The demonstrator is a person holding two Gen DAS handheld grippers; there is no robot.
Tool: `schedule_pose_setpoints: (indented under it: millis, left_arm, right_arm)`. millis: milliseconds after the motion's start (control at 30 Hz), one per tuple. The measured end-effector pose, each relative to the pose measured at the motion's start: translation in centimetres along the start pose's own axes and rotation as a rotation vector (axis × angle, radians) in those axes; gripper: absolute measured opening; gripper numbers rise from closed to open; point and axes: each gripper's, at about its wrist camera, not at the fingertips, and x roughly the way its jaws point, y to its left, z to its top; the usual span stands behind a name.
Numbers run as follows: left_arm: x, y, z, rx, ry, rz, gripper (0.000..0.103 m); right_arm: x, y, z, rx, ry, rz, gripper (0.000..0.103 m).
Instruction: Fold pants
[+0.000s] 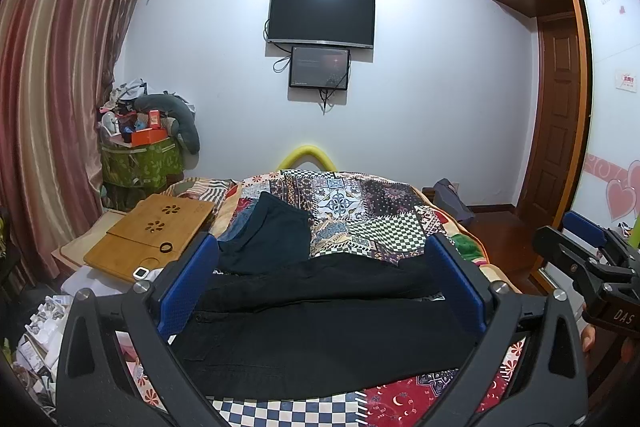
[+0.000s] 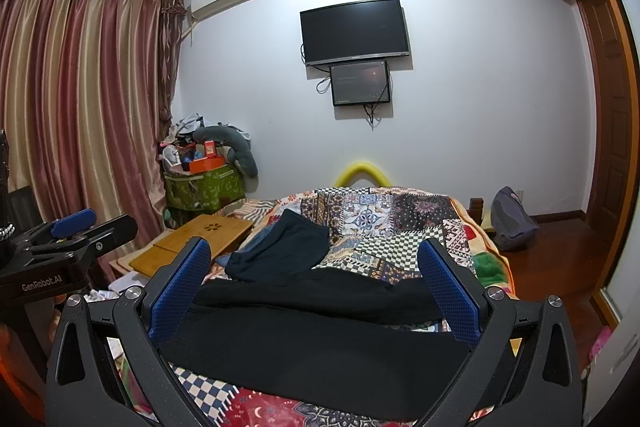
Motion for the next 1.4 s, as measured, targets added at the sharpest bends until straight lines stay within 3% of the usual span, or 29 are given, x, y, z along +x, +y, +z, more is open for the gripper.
schedule_pose_setpoints:
  millis: [1000, 1267, 1400]
  left_arm:
    - [0.9, 0.1, 0.0, -0.007, 0.013, 0.005, 0.103]
    - [5.1, 1.5, 0.6, -0.003, 0.075, -0.019, 0.103]
    - [8.9, 2.8, 1.0, 0.01, 0.126, 0.015, 0.103]
  right_arm:
    - [0.3, -0.7, -0.3, 0.003, 0.008, 0.001, 0.103]
    - [2.9, -1.1, -0.2, 0.006, 0.03, 0.013, 0.103]
    - [5.2, -1.5, -0.2, -0.003, 0.046, 0.011, 0.103]
